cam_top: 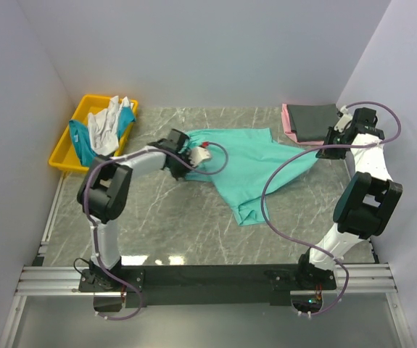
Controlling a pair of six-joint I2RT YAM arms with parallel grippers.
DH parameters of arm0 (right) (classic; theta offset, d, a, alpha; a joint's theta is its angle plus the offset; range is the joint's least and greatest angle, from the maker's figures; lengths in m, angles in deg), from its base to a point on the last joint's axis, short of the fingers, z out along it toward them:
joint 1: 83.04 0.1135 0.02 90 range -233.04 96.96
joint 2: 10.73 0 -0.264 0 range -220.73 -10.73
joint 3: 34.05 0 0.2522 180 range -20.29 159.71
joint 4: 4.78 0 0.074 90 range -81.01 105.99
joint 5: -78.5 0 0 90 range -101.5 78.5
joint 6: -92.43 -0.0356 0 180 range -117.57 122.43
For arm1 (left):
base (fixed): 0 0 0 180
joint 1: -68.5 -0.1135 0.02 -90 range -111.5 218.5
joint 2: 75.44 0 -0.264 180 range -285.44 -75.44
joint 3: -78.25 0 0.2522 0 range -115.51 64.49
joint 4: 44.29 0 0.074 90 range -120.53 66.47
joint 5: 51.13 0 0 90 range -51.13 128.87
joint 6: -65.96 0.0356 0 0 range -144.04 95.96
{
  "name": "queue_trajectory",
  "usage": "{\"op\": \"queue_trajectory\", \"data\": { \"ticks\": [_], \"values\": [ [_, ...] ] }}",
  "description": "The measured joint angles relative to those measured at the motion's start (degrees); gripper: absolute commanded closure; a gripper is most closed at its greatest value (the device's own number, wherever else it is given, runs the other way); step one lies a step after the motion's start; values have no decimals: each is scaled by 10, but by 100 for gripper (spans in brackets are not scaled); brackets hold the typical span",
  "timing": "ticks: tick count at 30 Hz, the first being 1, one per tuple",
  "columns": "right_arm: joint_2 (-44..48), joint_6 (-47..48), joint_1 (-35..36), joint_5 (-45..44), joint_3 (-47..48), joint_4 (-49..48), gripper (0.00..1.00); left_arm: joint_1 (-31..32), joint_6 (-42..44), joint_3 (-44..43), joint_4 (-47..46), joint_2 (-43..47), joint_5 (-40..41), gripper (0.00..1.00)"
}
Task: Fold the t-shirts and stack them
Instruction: Flatten the tshirt out
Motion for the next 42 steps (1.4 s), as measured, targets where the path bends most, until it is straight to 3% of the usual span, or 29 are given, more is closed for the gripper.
{"op": "queue_trajectory", "data": {
  "ticks": [6, 9, 14, 15, 16, 18, 19, 23, 26, 30, 34, 42],
  "values": [
    [8, 15, -2, -14, -30, -3, 100, -169, 121, -67, 133, -6, -16, 99],
    [8, 16, -2, -12, -50, -2, 100, -221, 159, -128, 158, -24, -17, 97],
    [8, 16, -2, 0, -55, 0, 100, -222, 187, -187, 167, -41, -46, 67],
    [8, 16, -2, 4, -55, 0, 100, -219, 185, -189, 168, -41, -55, 64],
    [8, 14, -2, 9, -55, 0, 100, -216, 183, -190, 168, -40, -66, 54],
    [8, 13, -2, 21, -55, 0, 100, -212, 180, -180, 162, -30, -90, 51],
    [8, 12, -2, 27, -55, 0, 100, -211, 177, -160, 158, -17, -103, 41],
    [9, 5, 0, 49, -55, 1, 100, -205, 158, -51, 138, 77, -153, 37],
    [11, 1, 1, 55, -55, 2, 100, -172, 137, 35, 103, 166, -179, 37],
    [14, -1, 1, 58, -55, 3, 100, -56, 117, 103, 38, 232, -198, 39],
    [14, -3, 1, 57, -55, 4, 100, 48, 103, 105, -17, 202, -211, 39],
    [14, -7, 1, 57, -55, 10, 100, 126, 105, 105, -88, 103, -203, 38]
  ]
}}
